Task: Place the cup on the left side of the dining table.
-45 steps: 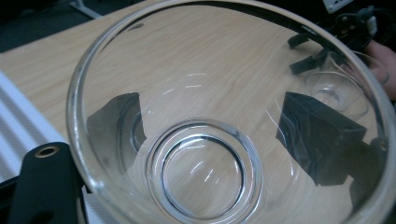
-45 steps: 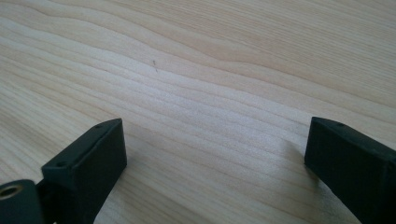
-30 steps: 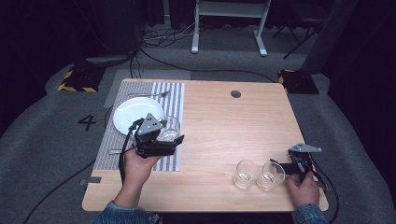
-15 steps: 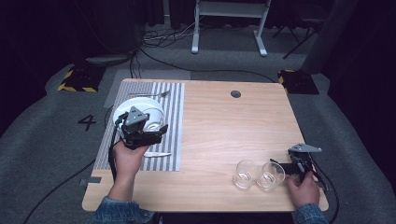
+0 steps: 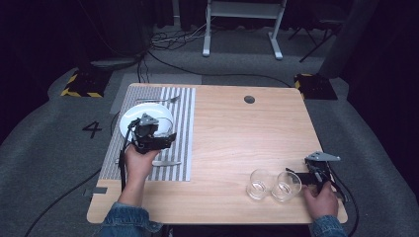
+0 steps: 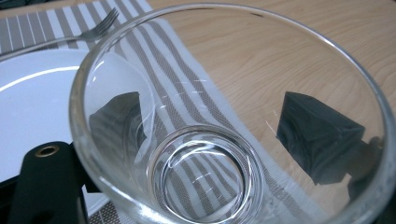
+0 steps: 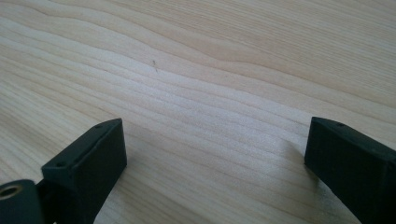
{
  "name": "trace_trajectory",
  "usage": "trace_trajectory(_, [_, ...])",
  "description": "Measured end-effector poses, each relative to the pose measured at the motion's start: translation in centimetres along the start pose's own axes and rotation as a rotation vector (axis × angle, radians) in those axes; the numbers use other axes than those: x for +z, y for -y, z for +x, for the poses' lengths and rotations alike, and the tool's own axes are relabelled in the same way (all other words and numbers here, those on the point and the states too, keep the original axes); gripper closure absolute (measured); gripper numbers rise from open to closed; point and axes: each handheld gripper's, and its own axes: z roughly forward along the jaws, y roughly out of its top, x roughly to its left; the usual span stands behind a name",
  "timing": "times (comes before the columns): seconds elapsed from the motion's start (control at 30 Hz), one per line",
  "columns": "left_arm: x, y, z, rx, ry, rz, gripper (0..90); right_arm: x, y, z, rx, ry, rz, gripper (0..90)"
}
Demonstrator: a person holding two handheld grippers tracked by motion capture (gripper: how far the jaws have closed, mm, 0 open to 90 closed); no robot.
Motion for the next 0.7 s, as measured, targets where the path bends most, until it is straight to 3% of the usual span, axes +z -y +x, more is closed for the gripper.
trace_trajectory(0.23, [2.6,0.6,0.4,0.005,-0.003,0.087,20.2,0.0,0.0,0.0,0.003,0.002,0.0,6.0])
trace_trajectory(0.7, [4.7,1.5,1.1,-0.002,-0.014,0.174,20.2,0.0,0.0,0.0,0.004,0.003,0.0,6.0])
